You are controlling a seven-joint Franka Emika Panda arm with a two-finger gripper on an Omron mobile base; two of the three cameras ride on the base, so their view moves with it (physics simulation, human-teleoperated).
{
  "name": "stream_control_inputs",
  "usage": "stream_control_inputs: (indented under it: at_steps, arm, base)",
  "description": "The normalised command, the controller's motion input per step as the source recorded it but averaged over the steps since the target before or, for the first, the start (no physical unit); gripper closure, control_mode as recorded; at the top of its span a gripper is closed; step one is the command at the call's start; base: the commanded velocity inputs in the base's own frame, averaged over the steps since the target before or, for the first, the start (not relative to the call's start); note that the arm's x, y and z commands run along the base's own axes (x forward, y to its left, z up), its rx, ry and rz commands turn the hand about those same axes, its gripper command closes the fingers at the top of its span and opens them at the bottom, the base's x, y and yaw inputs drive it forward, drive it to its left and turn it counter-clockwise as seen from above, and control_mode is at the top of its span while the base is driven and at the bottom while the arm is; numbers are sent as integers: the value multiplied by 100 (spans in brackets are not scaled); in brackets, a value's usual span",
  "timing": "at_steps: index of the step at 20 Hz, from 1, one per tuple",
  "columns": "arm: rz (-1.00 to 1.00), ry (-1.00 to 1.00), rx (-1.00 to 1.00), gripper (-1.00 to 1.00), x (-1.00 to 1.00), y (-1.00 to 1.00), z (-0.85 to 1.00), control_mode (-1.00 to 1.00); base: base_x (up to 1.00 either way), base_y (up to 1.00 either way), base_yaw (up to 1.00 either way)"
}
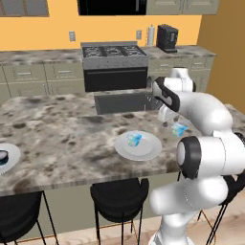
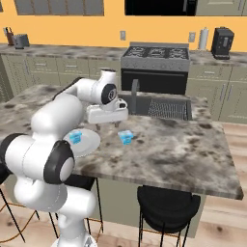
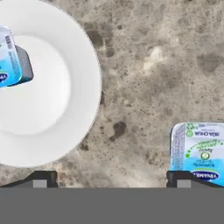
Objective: Place two yogurt containers on each plate.
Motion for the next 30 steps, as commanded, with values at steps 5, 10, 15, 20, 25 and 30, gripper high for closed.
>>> stream_control_inputs:
  at_steps: [5,10,15,20,25,30]
  arm:
    - [6,-22,-3,-100,18,-86,-15,-100]
    - [7,4,-1,-100,52,-18,-1,-100]
    - [2,1,0,-100,28,-7,-5,-100]
    - [0,0,1,-100,-39,-3,-3,-100]
    - [0,1,2,-100,0,5,-36,-100]
    - [0,0,0,-100,0,-3,-30,-100]
  base:
    - [0,0,0]
    - [0,0,0]
    - [0,0,0]
    - [0,0,0]
    - [0,0,0]
    - [0,0,0]
